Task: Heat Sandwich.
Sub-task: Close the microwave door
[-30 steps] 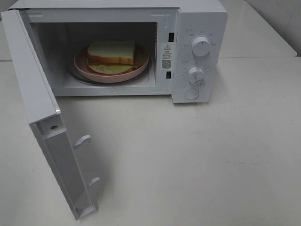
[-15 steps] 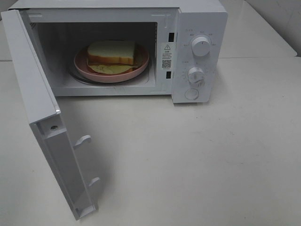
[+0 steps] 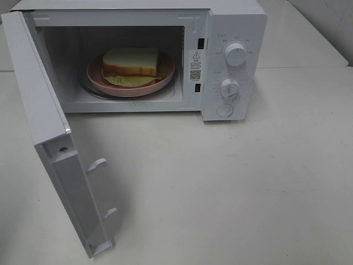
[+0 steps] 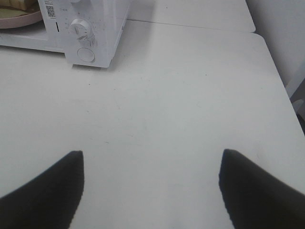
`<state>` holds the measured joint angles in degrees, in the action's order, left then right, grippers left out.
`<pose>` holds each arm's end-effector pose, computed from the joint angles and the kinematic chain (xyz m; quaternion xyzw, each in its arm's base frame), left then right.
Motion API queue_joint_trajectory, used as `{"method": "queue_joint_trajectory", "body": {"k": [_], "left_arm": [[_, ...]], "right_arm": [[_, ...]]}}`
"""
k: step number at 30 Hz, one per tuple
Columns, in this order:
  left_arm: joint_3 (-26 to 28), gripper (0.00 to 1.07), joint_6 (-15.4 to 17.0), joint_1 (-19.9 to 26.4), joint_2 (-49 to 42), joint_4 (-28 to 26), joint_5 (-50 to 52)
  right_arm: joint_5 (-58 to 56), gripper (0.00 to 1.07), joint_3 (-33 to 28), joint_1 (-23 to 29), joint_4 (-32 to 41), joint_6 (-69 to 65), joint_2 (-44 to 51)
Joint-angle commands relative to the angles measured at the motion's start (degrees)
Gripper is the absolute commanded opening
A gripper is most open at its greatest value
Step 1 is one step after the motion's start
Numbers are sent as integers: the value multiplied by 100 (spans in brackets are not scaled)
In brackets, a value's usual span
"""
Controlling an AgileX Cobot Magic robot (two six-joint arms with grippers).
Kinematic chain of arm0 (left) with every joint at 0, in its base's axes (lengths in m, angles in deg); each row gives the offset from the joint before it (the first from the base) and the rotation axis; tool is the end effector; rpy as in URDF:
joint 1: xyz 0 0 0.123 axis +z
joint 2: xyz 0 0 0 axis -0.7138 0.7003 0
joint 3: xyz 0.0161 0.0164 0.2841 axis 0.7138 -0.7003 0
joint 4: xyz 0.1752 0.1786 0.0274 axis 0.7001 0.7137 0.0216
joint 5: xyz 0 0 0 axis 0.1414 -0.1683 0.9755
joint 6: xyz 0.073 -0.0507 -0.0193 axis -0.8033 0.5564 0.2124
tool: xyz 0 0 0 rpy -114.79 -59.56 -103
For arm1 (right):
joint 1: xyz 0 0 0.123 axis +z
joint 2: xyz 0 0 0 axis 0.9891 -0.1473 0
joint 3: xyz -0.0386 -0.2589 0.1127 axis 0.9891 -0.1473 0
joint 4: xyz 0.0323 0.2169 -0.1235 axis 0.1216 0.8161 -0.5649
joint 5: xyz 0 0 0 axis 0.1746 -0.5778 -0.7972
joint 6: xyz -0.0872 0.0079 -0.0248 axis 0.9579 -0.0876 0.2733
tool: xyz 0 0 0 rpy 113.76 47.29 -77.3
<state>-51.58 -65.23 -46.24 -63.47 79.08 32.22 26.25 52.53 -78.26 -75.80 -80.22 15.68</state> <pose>0.0693 0.0012 0.2961 0.0090 0.8885 0.0118 0.4586 -0.0030 -0.0011 0.2819 -0.0501 0.8355 -0.0081 0.5471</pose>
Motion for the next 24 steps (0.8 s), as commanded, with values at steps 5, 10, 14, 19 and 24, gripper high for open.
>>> {"method": "queue_joint_trajectory", "body": {"k": [5,10,14,19,24], "left_arm": [[-355,0,0,11,1008,143,1312],[-802,0,0,11,1599,223,2750],[-1146,0,0,11,2005,223,4028],[-1473,0,0,11,2630,229,5563],[-1536,0,0,11,3375,269,6686]], "right_arm": [[40,75,-11,-34,-17,-57,155],[40,75,-11,-34,-17,-57,155],[40,75,-11,-34,-17,-57,155],[40,75,-11,-34,-17,-57,155],[40,75,-11,-34,-17,-57,155]]}}
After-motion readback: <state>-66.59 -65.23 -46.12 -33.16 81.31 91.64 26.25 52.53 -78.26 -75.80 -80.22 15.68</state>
